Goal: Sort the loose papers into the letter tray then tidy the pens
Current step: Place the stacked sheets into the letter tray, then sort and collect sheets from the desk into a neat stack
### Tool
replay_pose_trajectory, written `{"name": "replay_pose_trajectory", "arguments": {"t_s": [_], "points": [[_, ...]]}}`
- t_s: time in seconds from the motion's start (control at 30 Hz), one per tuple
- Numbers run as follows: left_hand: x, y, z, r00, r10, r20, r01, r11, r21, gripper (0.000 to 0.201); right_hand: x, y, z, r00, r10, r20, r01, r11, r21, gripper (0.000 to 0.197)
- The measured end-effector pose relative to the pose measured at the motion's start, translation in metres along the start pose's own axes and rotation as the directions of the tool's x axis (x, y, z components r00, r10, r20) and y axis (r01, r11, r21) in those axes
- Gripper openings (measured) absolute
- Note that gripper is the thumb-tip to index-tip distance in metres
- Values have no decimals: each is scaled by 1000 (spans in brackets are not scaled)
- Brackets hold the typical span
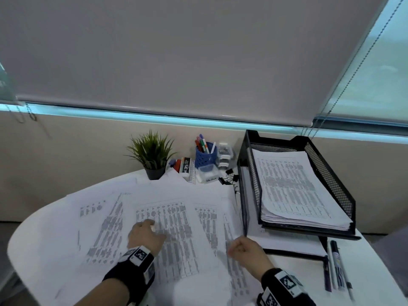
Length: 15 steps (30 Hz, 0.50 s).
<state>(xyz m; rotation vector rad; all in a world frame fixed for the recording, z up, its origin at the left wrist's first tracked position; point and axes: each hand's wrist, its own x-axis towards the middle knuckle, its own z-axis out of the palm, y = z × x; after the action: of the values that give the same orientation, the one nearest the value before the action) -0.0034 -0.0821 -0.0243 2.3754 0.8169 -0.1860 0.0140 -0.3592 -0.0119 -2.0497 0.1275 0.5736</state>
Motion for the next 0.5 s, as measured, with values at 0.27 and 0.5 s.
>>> {"name": "replay_pose_trajectory", "arguments": {"t_s": [0.27,0.5], "points": [[27,-56,-19,992,-62,106,53,995,79,97,11,-13,41,982,131,-136,-131,991,5,48],[19,-63,-25,945,91,315,-181,946,269,97,22,-21,65,961,210,-178,-210,978,20,71]]}}
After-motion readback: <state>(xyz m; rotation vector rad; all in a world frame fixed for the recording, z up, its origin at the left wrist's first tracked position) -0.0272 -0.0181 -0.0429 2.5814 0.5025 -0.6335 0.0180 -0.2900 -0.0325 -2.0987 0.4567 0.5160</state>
